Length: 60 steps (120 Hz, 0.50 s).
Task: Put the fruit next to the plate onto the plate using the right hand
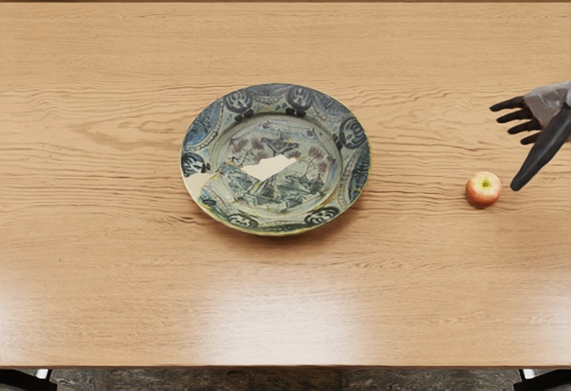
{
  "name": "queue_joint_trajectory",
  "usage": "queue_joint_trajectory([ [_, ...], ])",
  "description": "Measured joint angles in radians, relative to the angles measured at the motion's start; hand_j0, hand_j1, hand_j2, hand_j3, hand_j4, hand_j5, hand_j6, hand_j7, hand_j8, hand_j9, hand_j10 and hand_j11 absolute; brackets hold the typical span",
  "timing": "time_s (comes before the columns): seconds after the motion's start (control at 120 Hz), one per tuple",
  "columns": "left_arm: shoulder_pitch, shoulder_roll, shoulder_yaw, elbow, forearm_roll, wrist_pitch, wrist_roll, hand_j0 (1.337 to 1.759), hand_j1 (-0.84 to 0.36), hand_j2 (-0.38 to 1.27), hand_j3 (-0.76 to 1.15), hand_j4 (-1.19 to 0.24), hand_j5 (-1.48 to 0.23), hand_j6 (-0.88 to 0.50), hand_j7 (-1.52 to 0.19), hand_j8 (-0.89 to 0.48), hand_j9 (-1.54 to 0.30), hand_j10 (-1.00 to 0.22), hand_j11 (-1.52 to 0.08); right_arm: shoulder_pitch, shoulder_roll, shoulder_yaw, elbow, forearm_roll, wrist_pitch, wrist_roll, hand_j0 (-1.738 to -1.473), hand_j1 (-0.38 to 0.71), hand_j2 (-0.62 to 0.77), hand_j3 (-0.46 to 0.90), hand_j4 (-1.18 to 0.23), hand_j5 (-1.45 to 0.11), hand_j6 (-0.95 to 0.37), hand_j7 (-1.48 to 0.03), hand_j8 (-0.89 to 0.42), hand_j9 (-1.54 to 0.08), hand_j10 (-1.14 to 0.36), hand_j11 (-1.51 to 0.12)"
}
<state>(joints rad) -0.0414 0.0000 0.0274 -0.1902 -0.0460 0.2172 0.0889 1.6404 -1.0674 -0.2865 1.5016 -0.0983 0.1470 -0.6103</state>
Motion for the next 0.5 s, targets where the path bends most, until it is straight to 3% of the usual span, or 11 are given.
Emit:
queue_joint_trajectory([
  [0.15,0.000,0.000,0.000,0.000,0.000,0.000,0.000,1.658,0.34,0.00,0.00,-0.01,-0.01,-0.01,-0.01,-0.01,-0.01,-0.01,-0.01,-0.038,0.003,0.022,-0.001,-0.009,-0.047,0.000,-1.658,-0.35,0.00,0.00,0.00,0.00,-0.01,0.00,0.00,0.00,0.00,0.00],
  [0.225,0.000,0.000,0.000,0.000,0.000,0.000,0.000,1.658,0.34,0.00,0.00,-0.01,-0.01,-0.01,-0.01,-0.01,-0.01,-0.01,-0.01,-0.077,0.006,0.037,0.018,-0.136,-0.109,0.000,-1.658,-0.35,0.00,0.00,0.00,0.00,0.00,0.00,0.00,0.00,0.00,0.00],
  [0.35,0.000,0.000,0.000,0.000,0.000,0.000,0.000,1.658,0.34,0.00,0.00,-0.01,-0.01,-0.01,-0.01,-0.01,-0.01,-0.01,-0.01,-0.167,0.028,0.074,0.058,-0.361,-0.180,0.110,-1.658,-0.35,0.00,0.00,0.00,0.00,-0.01,0.00,-0.01,0.00,0.00,0.00],
  [0.5,0.000,0.000,0.000,0.000,0.000,0.000,0.000,1.658,0.34,0.00,0.00,-0.01,-0.01,-0.01,-0.01,-0.01,-0.01,-0.01,-0.01,-0.222,0.093,0.087,0.084,-0.505,-0.270,0.154,-1.658,-0.35,0.00,0.00,0.00,0.00,-0.01,0.00,-0.01,0.00,0.00,0.00],
])
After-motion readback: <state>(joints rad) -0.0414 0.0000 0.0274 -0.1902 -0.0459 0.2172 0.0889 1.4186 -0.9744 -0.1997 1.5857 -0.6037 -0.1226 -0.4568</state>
